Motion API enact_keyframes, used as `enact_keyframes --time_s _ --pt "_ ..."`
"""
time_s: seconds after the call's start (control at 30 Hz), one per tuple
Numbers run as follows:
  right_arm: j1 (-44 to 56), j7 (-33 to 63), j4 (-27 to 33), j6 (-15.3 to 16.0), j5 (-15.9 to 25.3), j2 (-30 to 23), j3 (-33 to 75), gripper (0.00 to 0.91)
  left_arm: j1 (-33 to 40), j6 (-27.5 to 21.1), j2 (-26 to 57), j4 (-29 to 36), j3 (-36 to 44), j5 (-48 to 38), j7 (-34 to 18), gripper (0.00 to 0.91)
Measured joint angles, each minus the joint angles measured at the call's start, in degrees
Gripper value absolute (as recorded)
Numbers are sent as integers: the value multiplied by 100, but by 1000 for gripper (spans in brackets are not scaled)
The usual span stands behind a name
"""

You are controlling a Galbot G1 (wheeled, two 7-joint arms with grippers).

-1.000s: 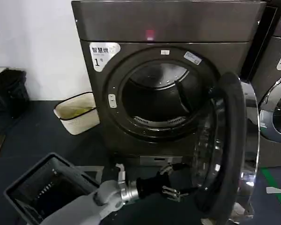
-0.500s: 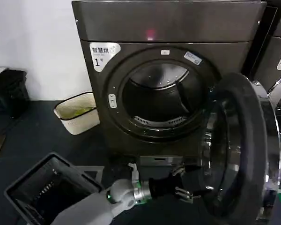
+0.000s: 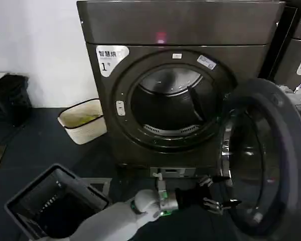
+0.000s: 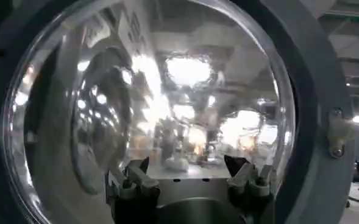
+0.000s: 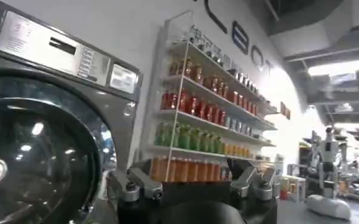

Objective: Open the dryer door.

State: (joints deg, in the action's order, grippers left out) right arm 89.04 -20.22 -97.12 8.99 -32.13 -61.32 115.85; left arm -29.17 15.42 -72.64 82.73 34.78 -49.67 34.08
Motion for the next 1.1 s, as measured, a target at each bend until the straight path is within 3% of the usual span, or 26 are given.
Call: enact_keyframes --time_s 0.7,1.1 --pt "137 47 69 -86 1 37 274 907 302 156 -1172 -987 60 237 -505 907" --pt "118 -20 77 -244 2 40 238 907 479 354 -1617 -1408 42 499 -1050 907"
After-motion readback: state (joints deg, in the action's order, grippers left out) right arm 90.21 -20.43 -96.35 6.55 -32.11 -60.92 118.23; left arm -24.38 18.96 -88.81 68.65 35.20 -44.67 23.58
